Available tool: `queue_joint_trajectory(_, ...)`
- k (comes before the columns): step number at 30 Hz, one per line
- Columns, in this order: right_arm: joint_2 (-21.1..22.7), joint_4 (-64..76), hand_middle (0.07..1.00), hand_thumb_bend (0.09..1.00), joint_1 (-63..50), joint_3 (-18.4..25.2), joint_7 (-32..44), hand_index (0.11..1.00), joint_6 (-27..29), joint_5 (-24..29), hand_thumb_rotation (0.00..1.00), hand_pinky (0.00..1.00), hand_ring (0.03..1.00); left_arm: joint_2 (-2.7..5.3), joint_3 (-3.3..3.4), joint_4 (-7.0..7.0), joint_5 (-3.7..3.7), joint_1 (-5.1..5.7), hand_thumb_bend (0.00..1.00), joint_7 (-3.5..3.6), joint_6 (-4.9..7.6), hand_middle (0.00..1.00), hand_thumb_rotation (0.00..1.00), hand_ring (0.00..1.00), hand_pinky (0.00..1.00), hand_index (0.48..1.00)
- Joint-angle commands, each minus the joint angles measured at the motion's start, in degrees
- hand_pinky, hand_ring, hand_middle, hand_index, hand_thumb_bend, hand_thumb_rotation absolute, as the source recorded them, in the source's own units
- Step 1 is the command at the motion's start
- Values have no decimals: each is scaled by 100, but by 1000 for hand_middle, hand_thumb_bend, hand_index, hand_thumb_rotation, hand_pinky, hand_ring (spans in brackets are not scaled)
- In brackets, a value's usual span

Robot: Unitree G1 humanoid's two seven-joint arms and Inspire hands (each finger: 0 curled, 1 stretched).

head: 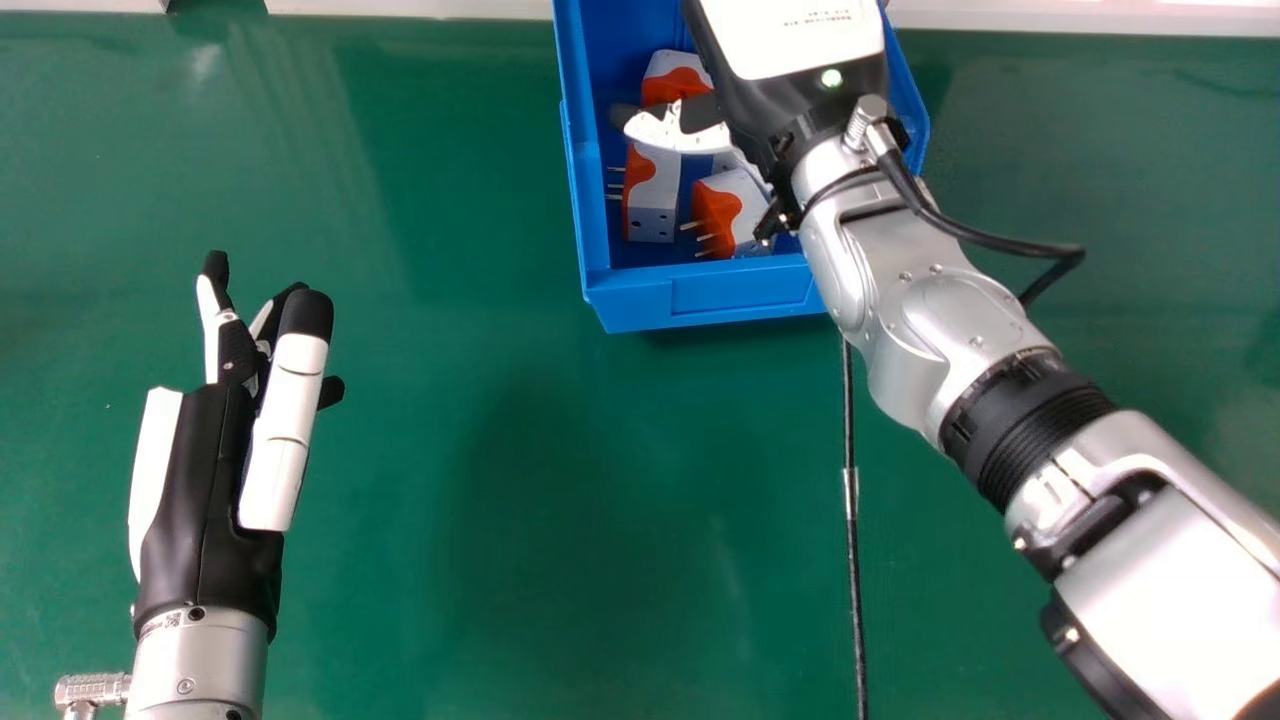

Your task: Pick all objects and put in blue box

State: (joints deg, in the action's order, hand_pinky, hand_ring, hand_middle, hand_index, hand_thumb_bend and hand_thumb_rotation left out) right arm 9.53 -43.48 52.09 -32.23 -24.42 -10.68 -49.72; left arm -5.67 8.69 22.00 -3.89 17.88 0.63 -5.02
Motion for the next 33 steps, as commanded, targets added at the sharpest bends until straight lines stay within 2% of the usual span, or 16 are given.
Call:
queue_joint_trajectory(1,63,848,1000,351,-523,157,47,1000,-191,58,575,987,1000,-40,45,10,26,-29,746,-11,138,938,1000,908,808,962)
queue_joint_trajectory(8,239,3354,1000,333,-2355,400,513,1000,-639,-92,584,961,1000,-69,94,-57,62,-90,743,35,130,942,1000,914,814,962)
queue_joint_trajectory(12,273,4311,1000,332,-3170,523,641,1000,-551,5,588,940,1000,-95,111,-81,54,-115,737,51,125,943,1000,915,817,962)
queue_joint_trajectory(15,355,5175,1000,331,-4165,623,874,999,-12,573,582,937,1000,-120,125,-115,44,-142,736,60,124,943,1000,915,817,962)
queue_joint_trajectory(18,433,5776,1000,324,-4889,732,1273,997,266,1070,571,909,1000,-140,123,-142,11,-165,738,54,125,943,1000,914,814,961)
queue_joint_trajectory(25,422,6145,1000,330,-6304,1098,1445,999,908,1915,620,890,1000,-172,129,-274,12,-247,743,37,151,943,1000,913,811,961)
queue_joint_trajectory(26,408,6153,1000,334,-6464,1175,1460,999,1002,2062,640,885,1000,-176,131,-297,20,-259,744,38,160,943,1000,913,811,961)
queue_joint_trajectory(27,388,6140,1000,364,-6584,1262,1486,994,1098,2225,782,867,996,-179,133,-313,28,-272,746,39,166,943,1000,913,810,961)
queue_joint_trajectory(30,313,6029,1000,389,-6860,1571,1621,988,1374,2861,890,858,992,-177,123,-326,48,-284,752,38,180,943,1000,913,811,961)
queue_joint_trajectory(33,191,5935,1000,397,-7055,1861,1767,987,1534,3437,941,859,992,-191,137,-392,70,-313,756,47,209,943,1000,913,811,962)
